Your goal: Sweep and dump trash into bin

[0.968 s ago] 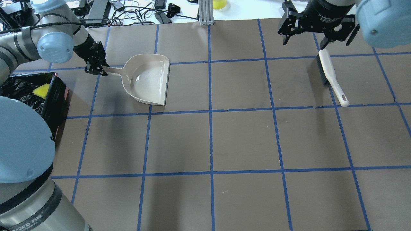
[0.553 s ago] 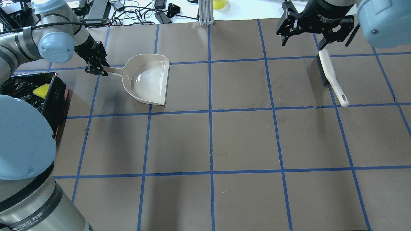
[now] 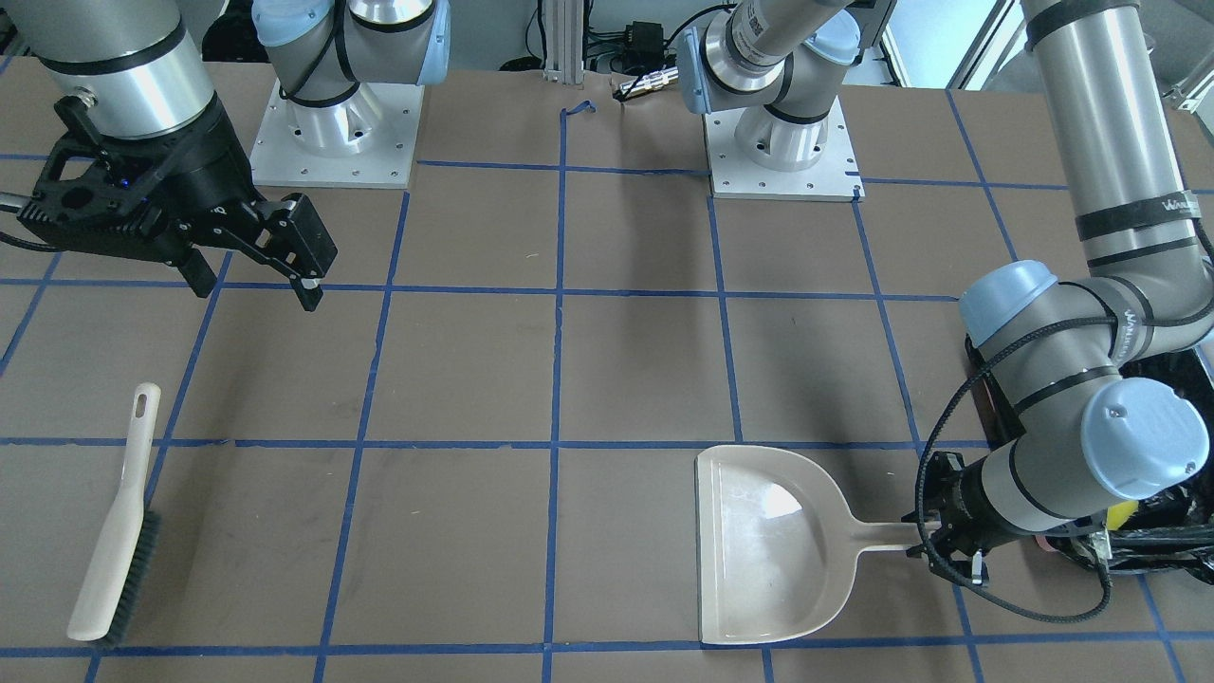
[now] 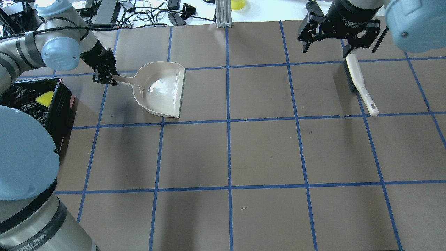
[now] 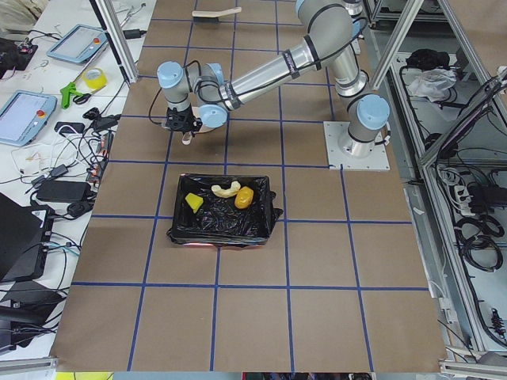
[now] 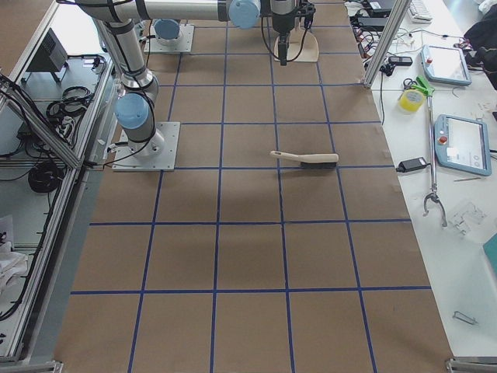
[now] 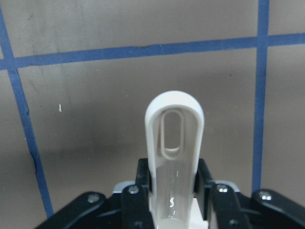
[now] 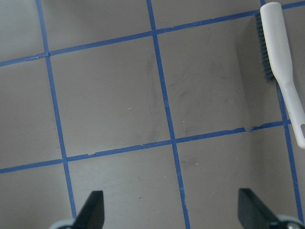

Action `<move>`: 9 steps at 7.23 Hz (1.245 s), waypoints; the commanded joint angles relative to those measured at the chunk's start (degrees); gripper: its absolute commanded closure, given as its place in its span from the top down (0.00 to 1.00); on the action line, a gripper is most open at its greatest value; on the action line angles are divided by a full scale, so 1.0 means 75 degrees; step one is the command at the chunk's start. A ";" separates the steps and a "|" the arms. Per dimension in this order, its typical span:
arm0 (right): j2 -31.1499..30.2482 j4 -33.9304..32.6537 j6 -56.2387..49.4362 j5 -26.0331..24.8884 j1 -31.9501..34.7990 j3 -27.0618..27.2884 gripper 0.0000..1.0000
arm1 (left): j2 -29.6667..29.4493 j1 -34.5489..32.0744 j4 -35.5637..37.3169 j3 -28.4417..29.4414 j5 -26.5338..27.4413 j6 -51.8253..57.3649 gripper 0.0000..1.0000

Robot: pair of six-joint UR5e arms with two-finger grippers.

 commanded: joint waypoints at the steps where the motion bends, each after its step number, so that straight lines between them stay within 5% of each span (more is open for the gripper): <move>1: 0.0024 -0.0003 -0.0027 0.0040 0.0009 0.0002 1.00 | 0.0052 0.0000 -0.0007 -0.0091 -0.0006 0.0049 0.00; 3: 0.0012 -0.0003 -0.0028 0.0041 0.0009 0.0002 1.00 | 0.0075 0.0000 0.0004 -0.0161 -0.0030 0.0072 0.00; 5: -0.0034 -0.0003 -0.0040 0.0041 0.0009 0.0013 1.00 | 0.0076 0.0012 0.0016 -0.0150 0.0064 0.0072 0.20; 7: -0.0034 -0.0003 -0.0040 0.0041 0.0009 0.0013 1.00 | 0.0064 0.0023 0.0028 -0.0150 0.0075 0.0225 0.59; 9: 0.0012 -0.0014 -0.0028 0.0041 0.0009 0.0025 1.00 | 0.0076 0.0023 0.0051 -0.0080 -0.0017 0.0236 0.73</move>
